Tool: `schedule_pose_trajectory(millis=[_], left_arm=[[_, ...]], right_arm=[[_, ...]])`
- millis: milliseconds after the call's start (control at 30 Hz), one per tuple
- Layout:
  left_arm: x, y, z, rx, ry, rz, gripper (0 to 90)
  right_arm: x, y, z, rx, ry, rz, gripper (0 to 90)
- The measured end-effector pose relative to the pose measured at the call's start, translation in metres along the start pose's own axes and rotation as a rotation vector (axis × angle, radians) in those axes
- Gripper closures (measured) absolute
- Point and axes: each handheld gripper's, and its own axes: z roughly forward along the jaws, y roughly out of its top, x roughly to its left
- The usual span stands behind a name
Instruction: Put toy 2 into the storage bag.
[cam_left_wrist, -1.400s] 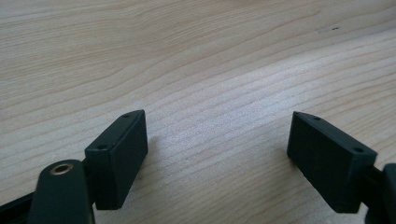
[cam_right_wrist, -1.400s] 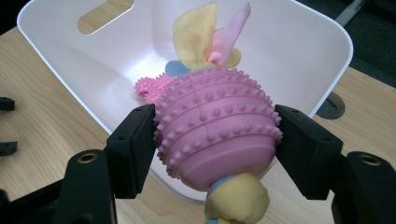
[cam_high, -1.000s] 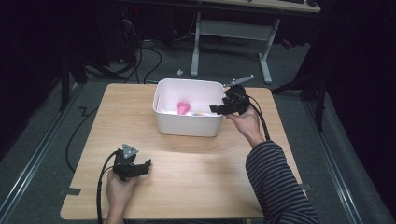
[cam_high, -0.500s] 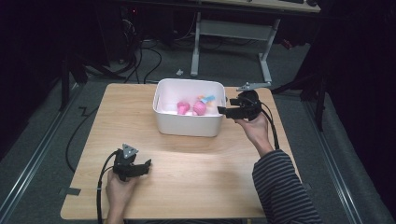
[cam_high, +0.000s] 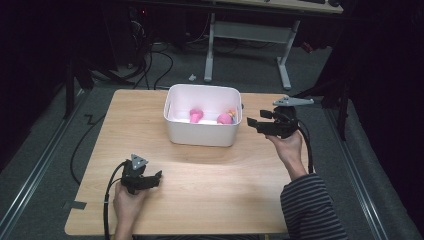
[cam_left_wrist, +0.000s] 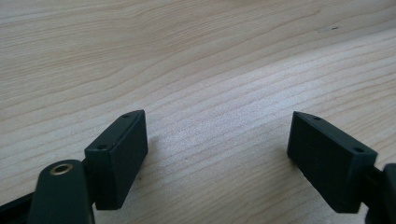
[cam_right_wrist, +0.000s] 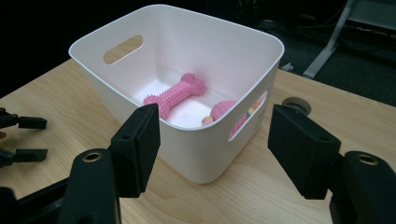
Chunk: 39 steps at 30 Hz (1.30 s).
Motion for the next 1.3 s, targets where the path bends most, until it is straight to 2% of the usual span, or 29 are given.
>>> schedule_pose_trajectory(millis=[267,667,833,1200,1300], left_arm=[[0.000,0.000,0.000,0.000,0.000,0.000,20.5],[0.000,0.000,0.000,0.000,0.000,0.000,20.5],[0.000,0.000,0.000,-0.002,0.001,0.000,20.5],[0.000,0.000,0.000,0.000,0.000,0.000,20.5],[0.000,0.000,0.000,0.000,0.000,0.000,20.5]], right_arm=[[-0.003,-0.014,-0.021,-0.039,-0.020,0.014,35.0],[-0.008,-0.036,-0.042,-0.072,-0.038,0.040,35.3],[-0.009,-0.042,-0.048,-0.075,-0.046,0.043,35.3],[0.001,-0.049,-0.055,-0.083,-0.044,0.033,36.1],[-0.001,-0.055,-0.055,-0.071,-0.051,0.042,36.1]])
